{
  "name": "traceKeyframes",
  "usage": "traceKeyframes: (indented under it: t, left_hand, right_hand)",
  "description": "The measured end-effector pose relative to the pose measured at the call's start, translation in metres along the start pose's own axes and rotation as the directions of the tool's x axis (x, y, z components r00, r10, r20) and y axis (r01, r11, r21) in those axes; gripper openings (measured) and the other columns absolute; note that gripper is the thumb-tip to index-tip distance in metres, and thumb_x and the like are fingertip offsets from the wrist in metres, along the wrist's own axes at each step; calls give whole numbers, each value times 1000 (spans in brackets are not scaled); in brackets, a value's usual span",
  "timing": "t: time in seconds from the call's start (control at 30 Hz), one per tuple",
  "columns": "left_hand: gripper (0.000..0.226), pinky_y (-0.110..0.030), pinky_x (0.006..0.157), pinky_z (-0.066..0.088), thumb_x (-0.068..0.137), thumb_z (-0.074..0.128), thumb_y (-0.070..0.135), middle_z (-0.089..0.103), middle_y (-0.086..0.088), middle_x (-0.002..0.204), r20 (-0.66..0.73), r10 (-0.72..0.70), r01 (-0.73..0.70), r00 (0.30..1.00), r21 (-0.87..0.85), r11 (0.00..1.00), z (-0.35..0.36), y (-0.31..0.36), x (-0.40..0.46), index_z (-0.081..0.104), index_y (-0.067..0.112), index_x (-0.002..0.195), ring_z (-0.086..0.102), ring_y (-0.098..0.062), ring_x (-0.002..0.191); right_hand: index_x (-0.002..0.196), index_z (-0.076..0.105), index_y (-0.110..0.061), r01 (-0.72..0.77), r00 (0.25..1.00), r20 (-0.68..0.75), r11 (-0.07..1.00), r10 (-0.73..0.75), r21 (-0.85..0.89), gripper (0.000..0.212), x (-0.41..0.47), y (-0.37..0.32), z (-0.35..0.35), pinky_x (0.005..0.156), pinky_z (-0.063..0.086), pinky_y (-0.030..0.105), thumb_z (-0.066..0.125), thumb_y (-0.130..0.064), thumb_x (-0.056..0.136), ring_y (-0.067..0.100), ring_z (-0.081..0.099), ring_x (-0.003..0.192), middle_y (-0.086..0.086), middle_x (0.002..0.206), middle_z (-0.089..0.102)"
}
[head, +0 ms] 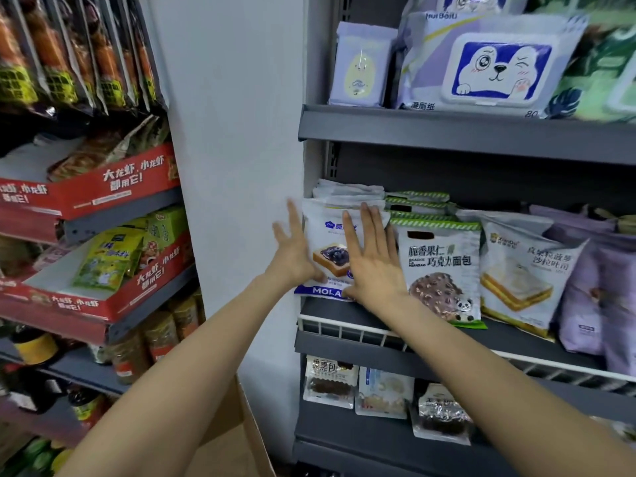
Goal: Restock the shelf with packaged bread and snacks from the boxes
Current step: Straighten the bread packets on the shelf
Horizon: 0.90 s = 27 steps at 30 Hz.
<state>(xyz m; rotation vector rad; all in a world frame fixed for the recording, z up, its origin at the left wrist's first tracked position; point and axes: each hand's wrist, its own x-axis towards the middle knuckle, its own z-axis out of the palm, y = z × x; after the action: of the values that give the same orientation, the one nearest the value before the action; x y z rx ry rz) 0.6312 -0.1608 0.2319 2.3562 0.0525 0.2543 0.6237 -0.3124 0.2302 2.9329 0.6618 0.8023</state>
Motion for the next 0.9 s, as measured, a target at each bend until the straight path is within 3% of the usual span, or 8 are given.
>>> traceKeyframes:
  t: [0.07, 0.17, 0.3, 0.37, 0.47, 0.53, 0.63, 0.9]
  left_hand:
    - [147, -46, 102, 44, 63, 81, 2, 42, -21, 141, 57, -112, 121, 992, -203, 972, 8, -8, 1, -44, 35, 132, 49, -34, 124]
    - [131, -39, 93, 51, 68, 72, -4, 60, -11, 119, 90, -27, 47, 996, -227, 973, 14, -10, -2, -30, 33, 142, 60, -27, 107]
    - [143, -41, 106, 41, 62, 83, 15, 36, -10, 146, 82, 57, -32, 995, -285, 958, 9, -7, 3, -34, 32, 140, 41, -27, 132]
    - [152, -46, 119, 16, 49, 88, 45, -2, -12, 159, -80, 197, -193, 977, 47, 980, 1, 2, 3, -29, 19, 144, 4, -27, 147]
    - [153, -45, 115, -11, 47, 76, 72, -25, -15, 155, -68, 504, -369, 861, 599, 711, -16, 24, 5, -24, 11, 146, -19, -28, 145]
    - [151, -42, 113, -16, 49, 72, 76, -23, -15, 155, 118, 533, -420, 838, 764, 490, -24, 41, 15, -25, 11, 145, -21, -30, 144]
    - [148, -39, 117, -9, 52, 75, 71, -13, -13, 158, 284, 294, -394, 913, 799, 453, -29, 58, 31, -21, 9, 147, -13, -27, 146]
    - [133, -53, 115, -4, 58, 71, 71, 5, -5, 160, 222, 236, -307, 946, 848, 431, -25, 58, 22, -3, 12, 151, 7, -21, 147]
  right_hand:
    - [149, -12, -16, 6, 1000, -2, 1000, -6, 5, 127, 2, 0, 5, 116, -4, 47, 82, -35, 65, 34, -15, 145, 21, 156, -16]
    - [150, -8, -19, 7, 1000, -3, 998, -7, -61, 129, 4, 2, 7, 116, 0, 51, 84, -36, 61, 37, -10, 145, 24, 156, -11]
    - [148, -18, -17, 9, 999, 35, 998, -7, -68, 129, 5, 4, 6, 115, -6, 51, 79, -41, 67, 34, -18, 144, 20, 155, -21]
    - [148, -13, -11, -2, 1000, -6, 995, 2, -95, 135, 3, 3, 7, 115, -4, 51, 84, -41, 59, 31, -9, 146, 16, 158, -10]
    - [148, 4, -3, -18, 998, -54, 994, 12, -108, 140, 2, 3, 9, 115, 4, 50, 89, -42, 45, 28, 12, 147, 13, 158, 11]
    - [144, 28, 0, -30, 995, -103, 991, 16, -131, 141, 4, 3, 11, 113, 17, 46, 91, -46, 27, 28, 34, 140, 15, 151, 34]
    - [131, 52, 1, 2, 991, -129, 991, -20, -136, 136, 4, 4, 20, 107, 31, 42, 90, -46, 9, 28, 53, 126, 15, 136, 53]
    - [142, 35, 1, -18, 999, -36, 999, 17, -50, 127, 0, -2, 7, 113, 14, 38, 92, -39, 35, 27, 37, 138, 16, 148, 38]
